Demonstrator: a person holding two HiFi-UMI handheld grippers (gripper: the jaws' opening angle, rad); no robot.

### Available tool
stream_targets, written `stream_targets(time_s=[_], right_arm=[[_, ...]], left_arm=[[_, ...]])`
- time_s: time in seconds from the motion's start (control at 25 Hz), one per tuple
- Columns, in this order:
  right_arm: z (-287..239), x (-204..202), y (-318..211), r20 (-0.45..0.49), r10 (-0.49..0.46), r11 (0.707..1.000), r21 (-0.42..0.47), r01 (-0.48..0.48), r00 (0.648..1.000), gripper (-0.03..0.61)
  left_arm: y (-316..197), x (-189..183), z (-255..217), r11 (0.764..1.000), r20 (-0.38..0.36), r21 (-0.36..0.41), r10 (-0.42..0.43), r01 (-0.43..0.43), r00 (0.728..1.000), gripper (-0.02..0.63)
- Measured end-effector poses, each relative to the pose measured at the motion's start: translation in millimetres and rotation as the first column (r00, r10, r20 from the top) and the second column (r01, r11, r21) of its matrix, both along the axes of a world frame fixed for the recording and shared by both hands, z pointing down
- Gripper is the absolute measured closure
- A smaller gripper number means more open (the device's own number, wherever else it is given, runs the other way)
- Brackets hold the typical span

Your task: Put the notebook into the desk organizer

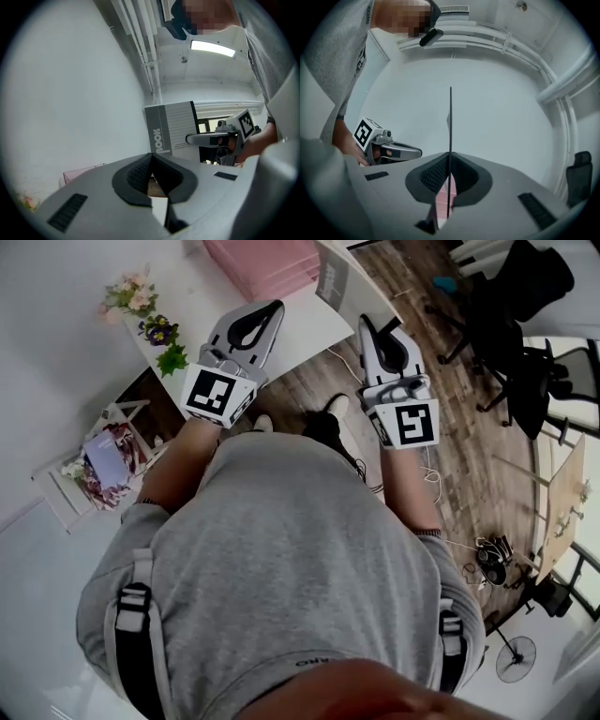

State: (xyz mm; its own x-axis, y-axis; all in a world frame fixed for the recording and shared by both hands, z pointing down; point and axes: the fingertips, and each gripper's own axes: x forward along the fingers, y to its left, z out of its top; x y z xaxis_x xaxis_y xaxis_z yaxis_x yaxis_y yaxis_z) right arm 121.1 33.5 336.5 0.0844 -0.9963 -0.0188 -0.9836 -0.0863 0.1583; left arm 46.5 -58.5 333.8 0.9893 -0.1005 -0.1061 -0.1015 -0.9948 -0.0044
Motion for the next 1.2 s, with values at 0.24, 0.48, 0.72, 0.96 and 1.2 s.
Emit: stream_targets(time_s=[0.24, 0.48, 0.72, 0.96, 1.2], right_arm=[[-5.6, 59.3, -13.2, 0.016, -0.126, 0.992, 0.004, 0.126, 0.992, 0.563], [-5.3, 98.5, -24.5, 0.043, -0.278, 0.96, -0.004, 0.278, 0.96, 0.563], [0.0, 124.3, -33.9, 0.056, -0.424, 0.904, -0.032, 0.426, 0.904, 0.563], [8.4, 133.9, -47.7, 0.08, -0.5, 0.863, -0.034, 0.504, 0.862, 0.563], [17.3, 127.7, -75.8, 0.101, -0.539, 0.837, -0.047, 0.546, 0.836, 0.563]], left_arm=[[-2.7, 49.5, -3.7, 0.992, 0.015, 0.011, -0.123, 0.123, 0.992, 0.594], [-2.8, 82.7, -10.5, 0.967, 0.02, 0.015, -0.253, 0.253, 0.967, 0.594], [-1.4, 105.0, -16.2, 0.928, 0.008, 0.04, -0.371, 0.37, 0.929, 0.594], [-7.2, 109.9, -12.7, 0.89, 0.029, 0.038, -0.456, 0.455, 0.89, 0.594], [-27.8, 99.3, -4.0, 0.865, 0.04, 0.025, -0.501, 0.501, 0.864, 0.594]])
